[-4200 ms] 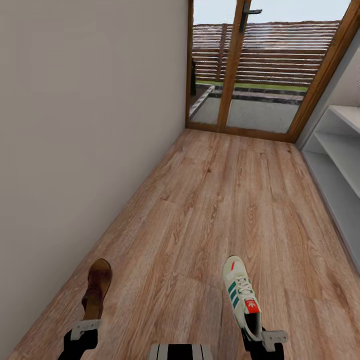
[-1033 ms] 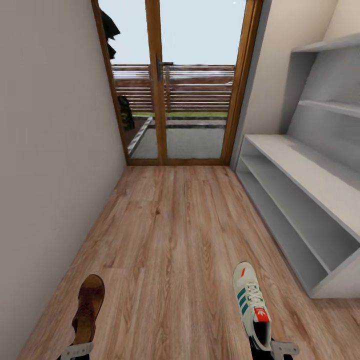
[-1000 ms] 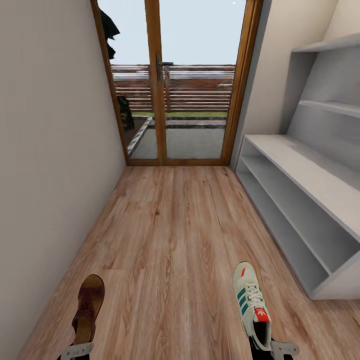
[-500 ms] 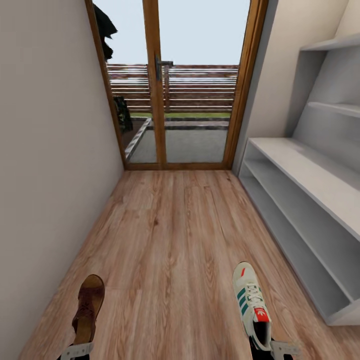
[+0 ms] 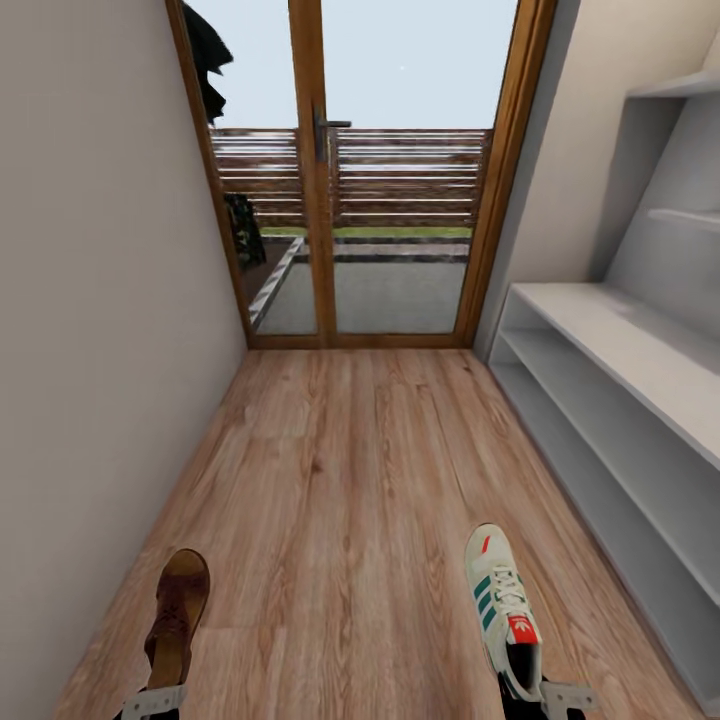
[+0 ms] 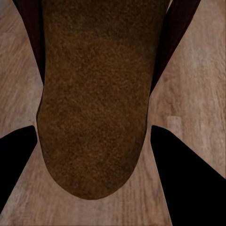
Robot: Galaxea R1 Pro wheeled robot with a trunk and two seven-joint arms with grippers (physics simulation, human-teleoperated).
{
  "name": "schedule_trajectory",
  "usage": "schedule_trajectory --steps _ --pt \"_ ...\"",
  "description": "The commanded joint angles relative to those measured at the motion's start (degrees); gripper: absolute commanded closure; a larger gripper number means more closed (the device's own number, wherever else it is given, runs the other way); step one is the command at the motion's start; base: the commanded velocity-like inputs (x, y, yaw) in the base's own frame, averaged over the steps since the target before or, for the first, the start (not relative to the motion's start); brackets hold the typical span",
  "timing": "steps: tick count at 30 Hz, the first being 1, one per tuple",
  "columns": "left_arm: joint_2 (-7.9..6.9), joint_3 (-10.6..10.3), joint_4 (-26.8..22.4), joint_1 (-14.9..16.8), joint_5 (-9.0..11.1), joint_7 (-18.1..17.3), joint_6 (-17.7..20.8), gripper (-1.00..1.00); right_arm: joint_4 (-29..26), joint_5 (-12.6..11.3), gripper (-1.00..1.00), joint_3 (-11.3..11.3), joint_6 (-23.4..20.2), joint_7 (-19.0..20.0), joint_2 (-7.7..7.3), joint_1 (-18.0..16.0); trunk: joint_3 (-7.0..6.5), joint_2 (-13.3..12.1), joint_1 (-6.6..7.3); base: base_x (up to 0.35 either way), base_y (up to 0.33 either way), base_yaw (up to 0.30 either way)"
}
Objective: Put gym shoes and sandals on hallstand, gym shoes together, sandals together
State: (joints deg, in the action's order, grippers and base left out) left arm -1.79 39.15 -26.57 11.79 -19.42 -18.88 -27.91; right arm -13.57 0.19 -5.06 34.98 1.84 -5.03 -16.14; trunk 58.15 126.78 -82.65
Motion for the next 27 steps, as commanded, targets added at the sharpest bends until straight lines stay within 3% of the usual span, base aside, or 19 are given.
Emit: schedule_trajectory --steps 1,27 --pt "0.03 0.5 0.0 0.1 -0.3 -0.5 -0.2 1.00 0.0 0.0 1.00 -0.3 0.2 0.3 0.02 0.0 0.04 0.0 -0.02 0.337 0.093 0.000" --pt "0.12 0.5 0.0 0.1 -0.3 -0.5 -0.2 1.00 0.0 0.0 1.00 -0.3 0.2 0.2 0.02 0.0 0.04 0.0 -0.02 0.337 0.093 0.000"
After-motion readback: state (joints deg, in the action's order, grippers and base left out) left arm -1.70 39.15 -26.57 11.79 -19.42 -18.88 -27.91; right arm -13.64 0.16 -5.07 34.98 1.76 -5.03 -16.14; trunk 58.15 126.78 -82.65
